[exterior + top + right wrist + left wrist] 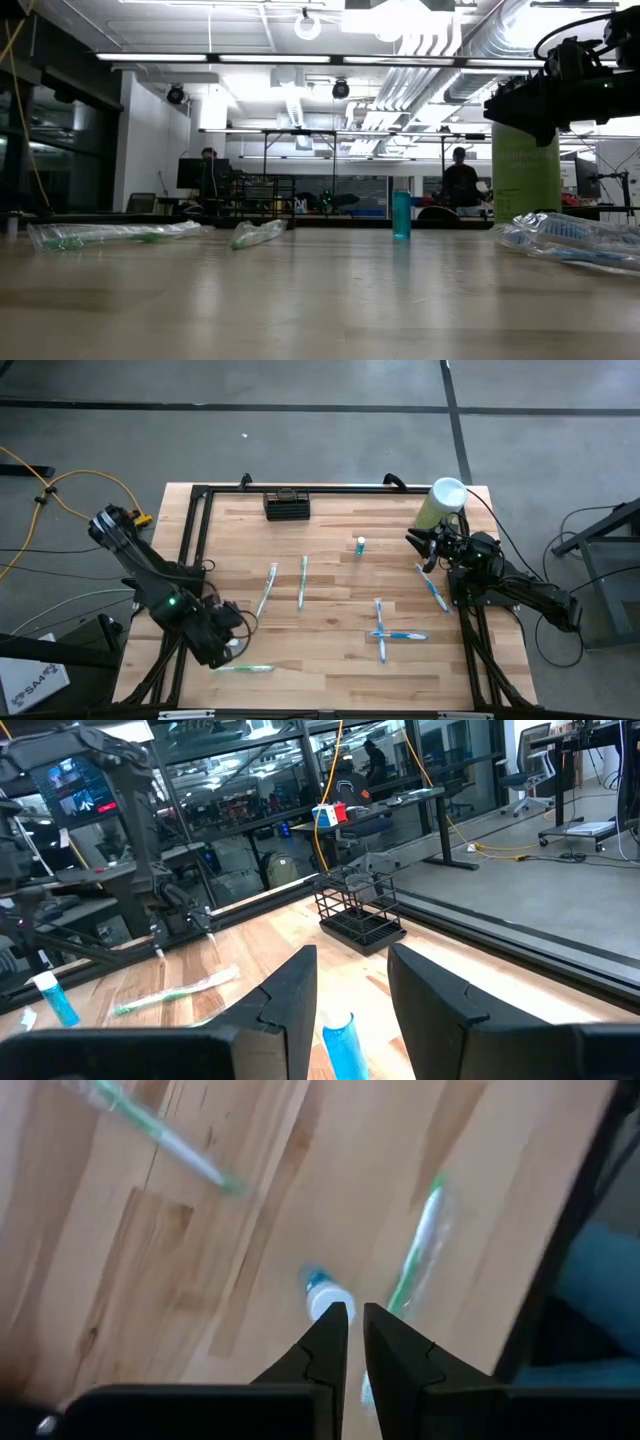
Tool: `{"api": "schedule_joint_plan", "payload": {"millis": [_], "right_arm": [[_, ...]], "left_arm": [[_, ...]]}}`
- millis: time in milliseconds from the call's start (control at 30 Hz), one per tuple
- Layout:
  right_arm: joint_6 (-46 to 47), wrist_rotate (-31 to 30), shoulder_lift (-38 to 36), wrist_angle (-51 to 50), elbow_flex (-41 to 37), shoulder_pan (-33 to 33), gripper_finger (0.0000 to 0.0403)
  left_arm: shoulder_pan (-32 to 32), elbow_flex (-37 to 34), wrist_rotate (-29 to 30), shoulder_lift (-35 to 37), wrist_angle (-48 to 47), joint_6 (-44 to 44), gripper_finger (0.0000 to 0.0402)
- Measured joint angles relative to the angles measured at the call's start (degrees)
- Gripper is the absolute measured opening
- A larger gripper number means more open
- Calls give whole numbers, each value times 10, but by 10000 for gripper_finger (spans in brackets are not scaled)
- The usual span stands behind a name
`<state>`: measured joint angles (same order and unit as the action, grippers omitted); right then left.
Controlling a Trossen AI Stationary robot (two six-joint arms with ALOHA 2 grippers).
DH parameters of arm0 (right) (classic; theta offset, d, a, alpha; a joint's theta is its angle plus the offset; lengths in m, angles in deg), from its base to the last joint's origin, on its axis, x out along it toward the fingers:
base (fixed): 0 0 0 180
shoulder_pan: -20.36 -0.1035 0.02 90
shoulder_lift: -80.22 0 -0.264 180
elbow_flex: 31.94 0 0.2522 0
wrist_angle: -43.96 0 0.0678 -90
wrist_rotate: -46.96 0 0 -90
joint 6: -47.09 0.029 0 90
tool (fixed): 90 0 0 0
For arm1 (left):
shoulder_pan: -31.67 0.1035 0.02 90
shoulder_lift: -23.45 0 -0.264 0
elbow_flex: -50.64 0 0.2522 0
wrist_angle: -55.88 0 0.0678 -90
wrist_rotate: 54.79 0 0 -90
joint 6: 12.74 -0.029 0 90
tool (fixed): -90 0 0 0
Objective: Pick & Place toothbrushing station
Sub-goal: Put the bottom blue mouthwash bottle into the wire organizer
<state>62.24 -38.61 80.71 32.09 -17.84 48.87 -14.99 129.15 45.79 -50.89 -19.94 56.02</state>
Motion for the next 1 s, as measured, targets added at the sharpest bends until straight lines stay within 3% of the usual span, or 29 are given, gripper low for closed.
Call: {"api": "schedule_joint_plan", "payload": {"millis": [533, 1000], "right_arm": [[0, 0, 0, 0, 0, 0, 117], [0, 0, 0, 0, 0, 0, 117]], "left_arm": [[0, 13, -13, -19, -16, 21, 33], [-5, 13, -17, -47, -8, 97, 33]]}}
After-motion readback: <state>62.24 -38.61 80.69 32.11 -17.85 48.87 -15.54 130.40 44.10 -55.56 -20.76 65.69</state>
